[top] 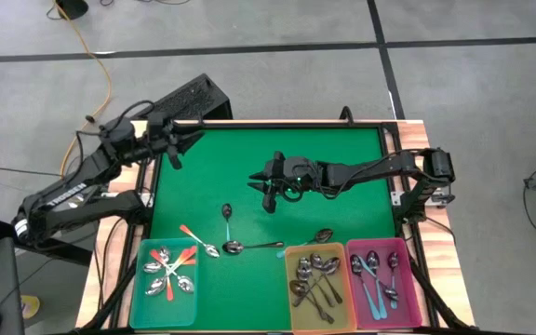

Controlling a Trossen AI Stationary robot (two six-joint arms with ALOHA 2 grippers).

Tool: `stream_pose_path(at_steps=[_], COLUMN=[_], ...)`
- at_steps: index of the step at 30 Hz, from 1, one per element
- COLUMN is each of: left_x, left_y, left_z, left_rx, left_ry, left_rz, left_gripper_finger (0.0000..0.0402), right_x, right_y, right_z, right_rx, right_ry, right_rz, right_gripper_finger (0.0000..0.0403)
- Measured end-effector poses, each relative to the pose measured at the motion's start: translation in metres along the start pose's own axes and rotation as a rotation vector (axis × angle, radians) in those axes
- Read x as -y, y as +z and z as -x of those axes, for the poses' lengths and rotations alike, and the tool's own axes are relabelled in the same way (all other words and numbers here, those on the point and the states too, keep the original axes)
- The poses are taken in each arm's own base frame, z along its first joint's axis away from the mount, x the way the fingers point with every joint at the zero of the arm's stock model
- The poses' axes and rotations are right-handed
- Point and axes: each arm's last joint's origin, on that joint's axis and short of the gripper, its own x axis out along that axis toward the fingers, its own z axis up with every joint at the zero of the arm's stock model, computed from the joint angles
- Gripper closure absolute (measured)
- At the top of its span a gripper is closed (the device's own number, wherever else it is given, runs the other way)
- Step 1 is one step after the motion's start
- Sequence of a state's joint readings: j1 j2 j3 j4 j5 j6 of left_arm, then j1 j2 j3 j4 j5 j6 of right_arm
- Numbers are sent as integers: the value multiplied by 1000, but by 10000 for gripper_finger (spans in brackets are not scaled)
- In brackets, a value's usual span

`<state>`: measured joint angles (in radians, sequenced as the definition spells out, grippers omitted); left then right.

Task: Sort silverware by color (type)
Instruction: Put the black spoon into the orange bin

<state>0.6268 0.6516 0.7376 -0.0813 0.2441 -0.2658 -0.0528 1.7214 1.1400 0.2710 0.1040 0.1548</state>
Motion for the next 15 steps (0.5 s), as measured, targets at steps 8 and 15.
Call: stream_pose_path(at_steps=[8, 15], left_x=[15, 19], left_y=[2, -16], left_z=[15, 18], left_rx=[39, 150], left_ry=[-78, -119], left_rz=[-65, -84], left_gripper_finger=[281, 281], right_x=[1, 0], right_y=[-6, -1], right_z=[-5, -5], right_rx=[-16, 28], right_ry=[-4, 2], right_rz=[-1, -1], right_gripper_finger=[282, 282])
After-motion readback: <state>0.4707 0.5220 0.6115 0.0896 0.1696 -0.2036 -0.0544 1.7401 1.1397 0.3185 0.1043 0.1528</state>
